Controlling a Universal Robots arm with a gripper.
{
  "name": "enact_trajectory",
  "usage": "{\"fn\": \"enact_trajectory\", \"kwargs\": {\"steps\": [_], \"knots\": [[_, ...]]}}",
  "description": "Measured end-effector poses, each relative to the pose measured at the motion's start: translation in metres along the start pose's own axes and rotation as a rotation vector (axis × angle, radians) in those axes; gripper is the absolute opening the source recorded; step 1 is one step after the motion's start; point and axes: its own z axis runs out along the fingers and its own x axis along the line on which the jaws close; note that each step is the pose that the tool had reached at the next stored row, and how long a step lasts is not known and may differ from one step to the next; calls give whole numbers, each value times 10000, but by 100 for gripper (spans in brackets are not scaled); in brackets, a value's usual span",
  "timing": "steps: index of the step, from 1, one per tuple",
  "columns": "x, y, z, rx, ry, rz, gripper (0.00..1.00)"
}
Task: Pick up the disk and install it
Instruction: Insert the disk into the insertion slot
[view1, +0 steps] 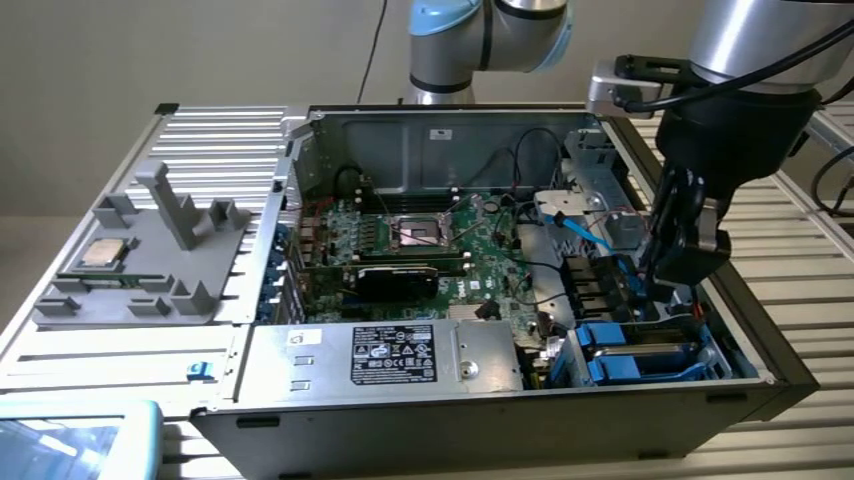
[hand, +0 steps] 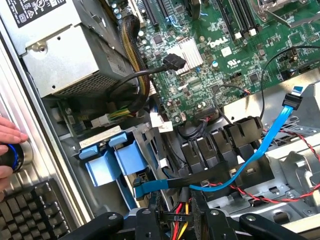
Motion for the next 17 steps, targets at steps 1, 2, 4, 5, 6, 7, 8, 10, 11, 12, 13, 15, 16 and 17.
{"fn": "enact_trajectory", "kwargs": {"steps": [1, 2, 4, 5, 6, 7, 8, 10, 11, 12, 13, 15, 16, 17], "knots": [[0, 0, -1, 0, 0, 0, 37], [2, -1, -12, 0, -1, 0, 37], [6, -4, -55, -1, -2, 1, 44], [9, -8, -97, -1, -1, 0, 44], [14, -12, -144, 1, 2, 0, 44], [19, -15, -188, 0, -1, 0, 44], [23, -19, -233, 0, 0, 0, 44], [33, -26, -322, 0, -1, 0, 44], [38, -31, -369, 0, 1, 0, 44], [43, -34, -413, 0, 0, 0, 44], [49, -38, -458, 1, 0, 0, 44], [63, -47, -517, 1, -1, 0, 44], [76, -52, -531, 1, -2, -1, 44], [87, -56, -538, 1, -2, -2, 44]]}}
